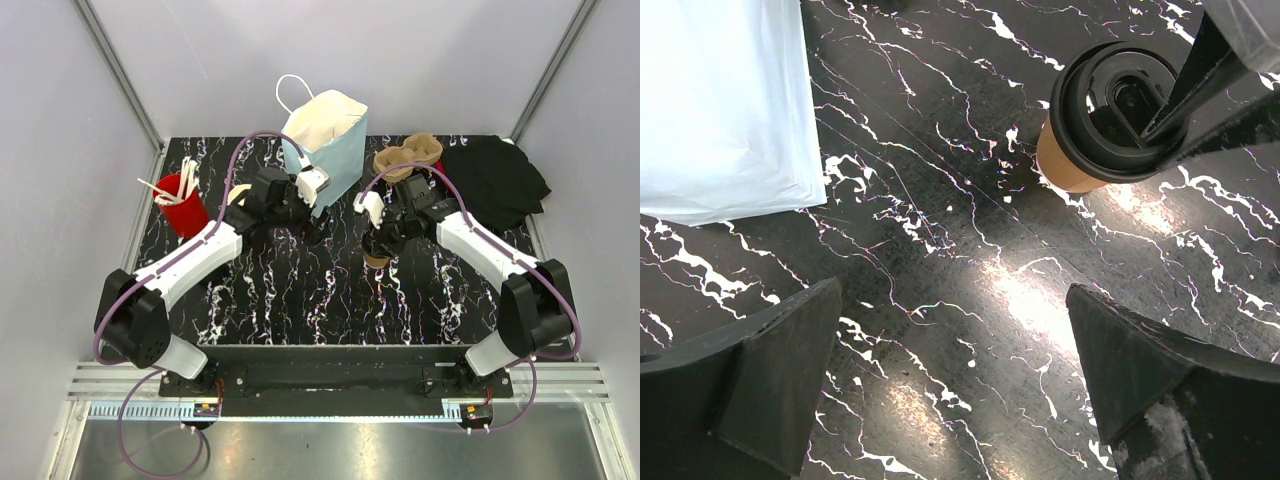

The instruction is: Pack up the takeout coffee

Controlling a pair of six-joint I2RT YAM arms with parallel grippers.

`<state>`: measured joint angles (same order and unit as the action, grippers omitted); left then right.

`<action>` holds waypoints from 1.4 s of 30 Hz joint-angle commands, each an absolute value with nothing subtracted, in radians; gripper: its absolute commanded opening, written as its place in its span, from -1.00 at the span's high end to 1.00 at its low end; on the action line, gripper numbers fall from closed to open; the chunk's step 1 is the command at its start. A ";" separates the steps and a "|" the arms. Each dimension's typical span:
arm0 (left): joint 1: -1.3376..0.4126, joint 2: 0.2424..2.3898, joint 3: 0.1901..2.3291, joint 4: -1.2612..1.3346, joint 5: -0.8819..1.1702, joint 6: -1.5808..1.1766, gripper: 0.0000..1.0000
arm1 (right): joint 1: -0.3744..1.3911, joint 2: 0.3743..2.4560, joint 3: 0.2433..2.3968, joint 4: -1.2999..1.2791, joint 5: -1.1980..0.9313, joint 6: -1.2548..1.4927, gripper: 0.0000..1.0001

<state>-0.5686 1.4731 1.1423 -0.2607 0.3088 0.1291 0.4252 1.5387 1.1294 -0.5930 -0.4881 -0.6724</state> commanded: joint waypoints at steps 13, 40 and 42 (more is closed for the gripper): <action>-0.571 1.491 1.144 -0.207 0.295 0.121 -0.98 | 0.422 1.451 1.219 -0.644 -0.488 -0.672 0.05; -0.634 1.890 1.581 -0.288 0.601 -0.061 -0.98 | 0.137 1.331 1.135 -0.653 -0.520 -0.492 -0.63; -0.634 1.936 1.609 -0.285 0.612 -0.078 -0.98 | 0.126 1.336 1.129 -0.643 -0.537 -0.479 -0.62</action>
